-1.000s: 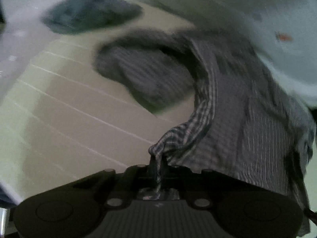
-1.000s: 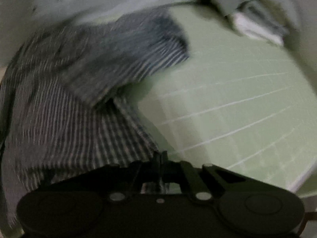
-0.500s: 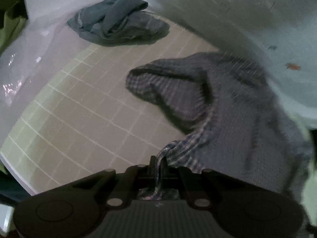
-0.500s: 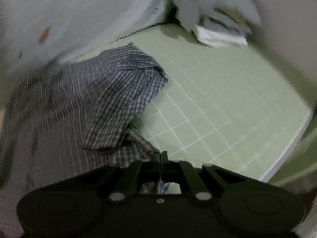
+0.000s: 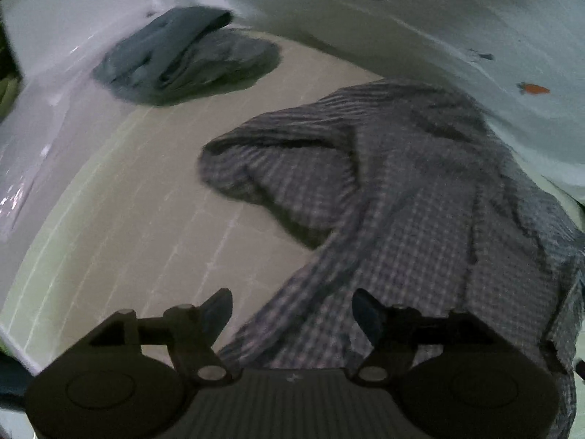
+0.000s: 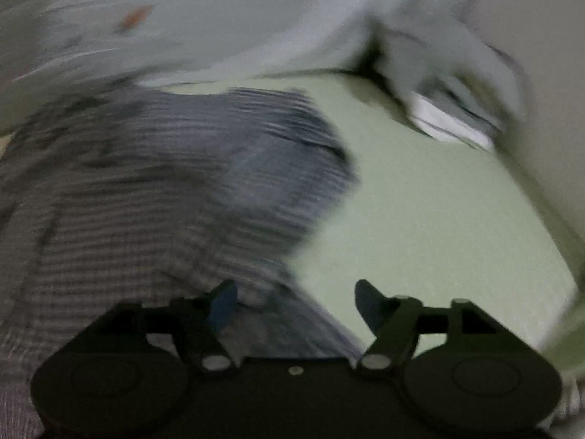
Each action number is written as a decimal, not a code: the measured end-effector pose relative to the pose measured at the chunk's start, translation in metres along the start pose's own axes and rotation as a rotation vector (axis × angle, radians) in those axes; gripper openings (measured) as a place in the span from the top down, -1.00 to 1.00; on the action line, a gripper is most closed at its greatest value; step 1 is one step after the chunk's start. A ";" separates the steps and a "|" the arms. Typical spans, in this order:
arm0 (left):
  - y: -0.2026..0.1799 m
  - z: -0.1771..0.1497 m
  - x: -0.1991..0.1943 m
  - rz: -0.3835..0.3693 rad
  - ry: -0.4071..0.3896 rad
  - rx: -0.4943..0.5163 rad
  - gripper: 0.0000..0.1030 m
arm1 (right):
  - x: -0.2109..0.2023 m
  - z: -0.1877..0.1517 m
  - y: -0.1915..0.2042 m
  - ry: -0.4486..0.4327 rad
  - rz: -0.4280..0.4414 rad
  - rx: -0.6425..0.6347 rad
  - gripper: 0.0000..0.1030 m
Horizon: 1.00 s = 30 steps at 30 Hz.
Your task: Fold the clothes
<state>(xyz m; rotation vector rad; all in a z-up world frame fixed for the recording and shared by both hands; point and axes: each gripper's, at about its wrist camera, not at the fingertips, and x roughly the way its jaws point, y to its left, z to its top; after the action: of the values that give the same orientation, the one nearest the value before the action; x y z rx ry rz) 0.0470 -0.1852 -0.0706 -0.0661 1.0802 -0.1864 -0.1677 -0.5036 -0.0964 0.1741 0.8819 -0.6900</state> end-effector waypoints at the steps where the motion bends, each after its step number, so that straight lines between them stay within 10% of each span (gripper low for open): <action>1: -0.009 0.001 0.000 0.005 -0.009 0.006 -0.42 | 0.009 0.001 0.009 0.010 0.016 -0.046 -0.57; 9: -0.083 -0.016 -0.021 0.003 -0.076 -0.005 -0.50 | 0.069 0.016 -0.001 0.134 0.119 0.050 -0.57; 17: -0.135 -0.039 -0.016 0.070 -0.053 -0.064 -0.51 | 0.076 0.040 -0.073 0.049 0.186 0.248 -0.65; 30: -0.118 -0.036 -0.026 0.120 -0.063 -0.112 -0.53 | 0.085 0.051 -0.138 0.044 0.218 0.610 -0.65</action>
<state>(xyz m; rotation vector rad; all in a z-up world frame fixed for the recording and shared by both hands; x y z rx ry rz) -0.0104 -0.2947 -0.0478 -0.1066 1.0279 -0.0151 -0.1825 -0.6722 -0.1095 0.8211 0.6593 -0.7353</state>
